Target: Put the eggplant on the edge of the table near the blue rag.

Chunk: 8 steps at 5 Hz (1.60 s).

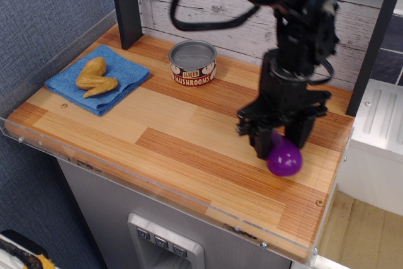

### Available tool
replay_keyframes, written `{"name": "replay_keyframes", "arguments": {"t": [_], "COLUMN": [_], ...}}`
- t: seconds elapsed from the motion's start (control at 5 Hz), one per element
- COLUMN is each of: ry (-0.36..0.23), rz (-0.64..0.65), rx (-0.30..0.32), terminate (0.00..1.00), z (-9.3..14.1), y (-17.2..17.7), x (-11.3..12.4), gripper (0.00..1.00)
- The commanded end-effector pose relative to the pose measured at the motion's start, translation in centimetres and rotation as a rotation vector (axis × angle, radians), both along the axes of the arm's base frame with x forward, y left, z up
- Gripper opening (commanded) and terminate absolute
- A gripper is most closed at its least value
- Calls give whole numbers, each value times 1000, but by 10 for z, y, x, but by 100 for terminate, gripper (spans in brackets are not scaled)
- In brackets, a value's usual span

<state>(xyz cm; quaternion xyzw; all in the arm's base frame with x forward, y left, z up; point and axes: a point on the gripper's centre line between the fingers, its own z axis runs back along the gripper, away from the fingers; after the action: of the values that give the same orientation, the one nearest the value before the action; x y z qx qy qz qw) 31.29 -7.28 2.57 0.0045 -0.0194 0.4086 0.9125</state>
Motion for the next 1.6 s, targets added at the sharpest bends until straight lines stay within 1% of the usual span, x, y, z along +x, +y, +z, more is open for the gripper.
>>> {"name": "replay_keyframes", "arguments": {"t": [0.0, 0.2, 0.4, 0.6, 0.8, 1.0, 1.2, 1.4], "ry": [-116, -169, -171, -180, -181, -173, -161, -143], "rz": [105, 192, 208, 255, 277, 313, 366, 376], "rx": [28, 76, 65, 39, 63, 100, 136, 128], "terminate": [0, 0, 0, 0, 0, 0, 0, 0], "z": [40, 50, 45, 40, 37, 31, 19, 10], "y": [55, 80, 100, 112, 129, 150, 164, 171], "x": [-18, -35, -49, -52, -52, -56, -64, -66], "gripper": [0, 0, 0, 0, 0, 0, 0, 0]}}
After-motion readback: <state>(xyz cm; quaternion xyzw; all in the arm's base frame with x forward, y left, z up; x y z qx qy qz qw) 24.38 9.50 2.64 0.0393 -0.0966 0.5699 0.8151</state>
